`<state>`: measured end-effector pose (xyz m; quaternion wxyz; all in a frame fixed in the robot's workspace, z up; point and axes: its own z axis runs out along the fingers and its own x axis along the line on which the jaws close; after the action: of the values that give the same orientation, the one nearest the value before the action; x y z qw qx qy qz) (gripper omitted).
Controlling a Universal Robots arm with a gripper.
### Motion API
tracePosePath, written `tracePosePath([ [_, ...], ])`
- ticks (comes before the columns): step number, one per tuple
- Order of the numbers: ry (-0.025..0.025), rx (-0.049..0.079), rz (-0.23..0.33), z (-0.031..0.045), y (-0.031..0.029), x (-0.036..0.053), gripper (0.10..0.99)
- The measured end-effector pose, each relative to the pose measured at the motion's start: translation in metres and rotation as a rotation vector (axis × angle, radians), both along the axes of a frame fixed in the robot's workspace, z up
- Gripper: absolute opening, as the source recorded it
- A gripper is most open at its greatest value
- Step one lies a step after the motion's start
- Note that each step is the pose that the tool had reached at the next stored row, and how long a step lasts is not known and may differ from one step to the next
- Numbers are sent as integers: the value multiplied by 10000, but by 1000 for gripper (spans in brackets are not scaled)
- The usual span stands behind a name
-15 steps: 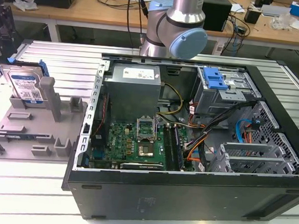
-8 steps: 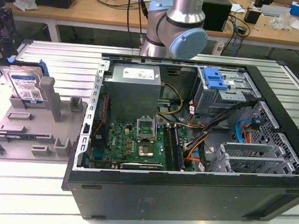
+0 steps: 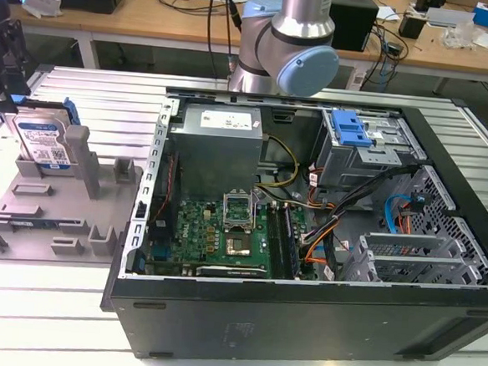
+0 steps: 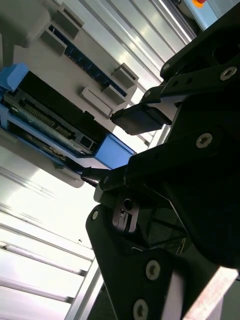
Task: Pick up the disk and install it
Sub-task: 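Pick up the disk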
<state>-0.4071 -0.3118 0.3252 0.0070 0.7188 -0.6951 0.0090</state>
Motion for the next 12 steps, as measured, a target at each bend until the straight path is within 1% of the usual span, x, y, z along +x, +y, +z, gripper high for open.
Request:
tracePosePath([
  [6,0,-2,-1,-47,-5,0,541],
  [10,0,-4,0,-108,-6,0,541],
  [12,-1,-4,0,-124,-6,0,541],
])
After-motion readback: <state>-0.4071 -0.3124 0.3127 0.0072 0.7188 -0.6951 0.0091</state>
